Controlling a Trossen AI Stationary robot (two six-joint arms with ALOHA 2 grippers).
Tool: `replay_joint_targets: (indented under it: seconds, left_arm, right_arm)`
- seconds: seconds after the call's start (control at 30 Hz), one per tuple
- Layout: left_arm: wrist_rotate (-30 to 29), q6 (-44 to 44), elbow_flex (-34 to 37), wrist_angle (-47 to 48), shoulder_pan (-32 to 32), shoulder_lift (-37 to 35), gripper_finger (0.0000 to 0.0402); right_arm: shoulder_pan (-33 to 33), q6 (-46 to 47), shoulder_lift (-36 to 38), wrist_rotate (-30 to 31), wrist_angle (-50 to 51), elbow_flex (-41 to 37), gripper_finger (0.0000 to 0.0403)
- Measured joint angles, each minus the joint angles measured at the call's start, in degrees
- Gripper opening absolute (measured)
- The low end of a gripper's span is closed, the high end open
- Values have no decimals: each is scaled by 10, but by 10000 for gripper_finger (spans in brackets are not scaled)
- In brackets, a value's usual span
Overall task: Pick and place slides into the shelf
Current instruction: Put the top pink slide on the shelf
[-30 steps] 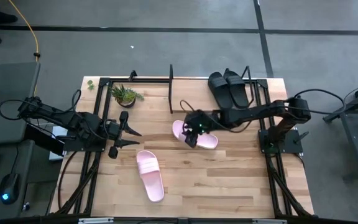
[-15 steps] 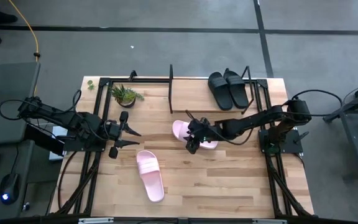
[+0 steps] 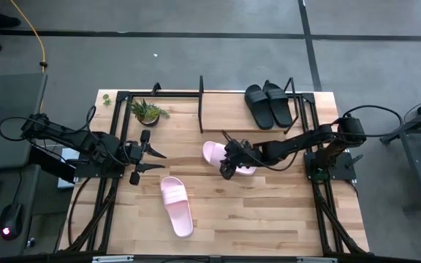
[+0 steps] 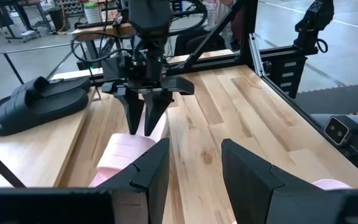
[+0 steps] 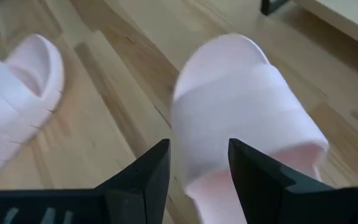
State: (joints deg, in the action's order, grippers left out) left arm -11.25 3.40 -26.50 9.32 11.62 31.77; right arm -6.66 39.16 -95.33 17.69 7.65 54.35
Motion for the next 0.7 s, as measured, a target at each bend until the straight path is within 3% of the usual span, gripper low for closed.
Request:
replay_joint_targets:
  seconds: [0.23, 0.7]
  left_arm:
    - [-14, 0, 0, 0, 0, 0, 129]
    - [-22, -1, 0, 0, 0, 0, 129]
  right_arm:
    - [-3, 28, 0, 14, 50, 0, 154]
    - [-9, 47, -6, 14, 46, 0, 154]
